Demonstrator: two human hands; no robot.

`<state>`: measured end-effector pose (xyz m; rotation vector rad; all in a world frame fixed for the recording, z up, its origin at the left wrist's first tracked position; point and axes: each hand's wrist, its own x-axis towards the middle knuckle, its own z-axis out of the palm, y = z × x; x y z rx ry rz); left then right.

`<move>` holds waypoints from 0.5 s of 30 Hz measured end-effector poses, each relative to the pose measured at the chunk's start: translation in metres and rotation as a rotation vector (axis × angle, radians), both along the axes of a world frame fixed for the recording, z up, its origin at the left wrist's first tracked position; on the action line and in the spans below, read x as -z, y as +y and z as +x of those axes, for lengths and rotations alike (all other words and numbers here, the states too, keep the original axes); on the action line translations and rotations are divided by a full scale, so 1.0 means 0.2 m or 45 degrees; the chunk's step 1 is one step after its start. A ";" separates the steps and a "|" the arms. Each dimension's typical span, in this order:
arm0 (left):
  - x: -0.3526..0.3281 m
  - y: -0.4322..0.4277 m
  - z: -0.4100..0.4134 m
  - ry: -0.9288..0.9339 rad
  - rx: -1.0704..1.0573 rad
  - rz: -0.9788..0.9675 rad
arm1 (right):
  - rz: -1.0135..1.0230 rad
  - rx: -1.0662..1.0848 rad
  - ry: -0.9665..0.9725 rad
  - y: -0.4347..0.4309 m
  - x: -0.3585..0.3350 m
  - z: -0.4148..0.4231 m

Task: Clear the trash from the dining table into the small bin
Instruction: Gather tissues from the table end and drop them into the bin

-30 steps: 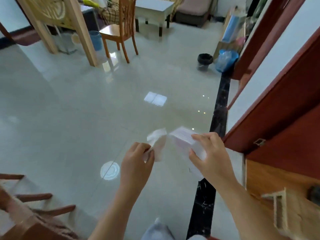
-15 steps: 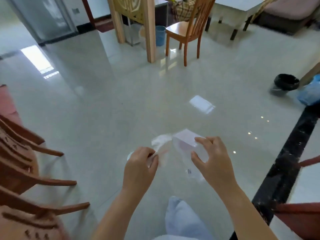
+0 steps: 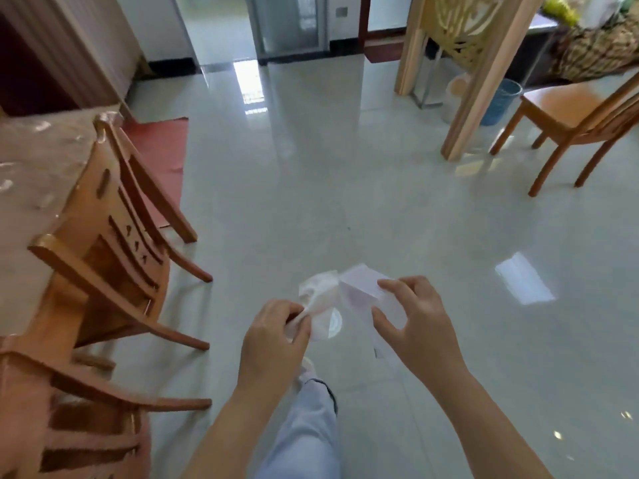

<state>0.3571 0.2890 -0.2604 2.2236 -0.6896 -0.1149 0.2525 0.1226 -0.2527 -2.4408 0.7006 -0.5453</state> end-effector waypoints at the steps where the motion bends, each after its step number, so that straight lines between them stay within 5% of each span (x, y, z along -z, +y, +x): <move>1: 0.01 -0.04 0.12 0.003 -0.027 -0.010 | -0.008 -0.033 0.004 -0.05 0.01 0.13; 15: -0.09 -0.46 1.69 -0.068 -0.311 -0.069 | -0.018 -0.285 -0.009 -0.57 -0.13 1.90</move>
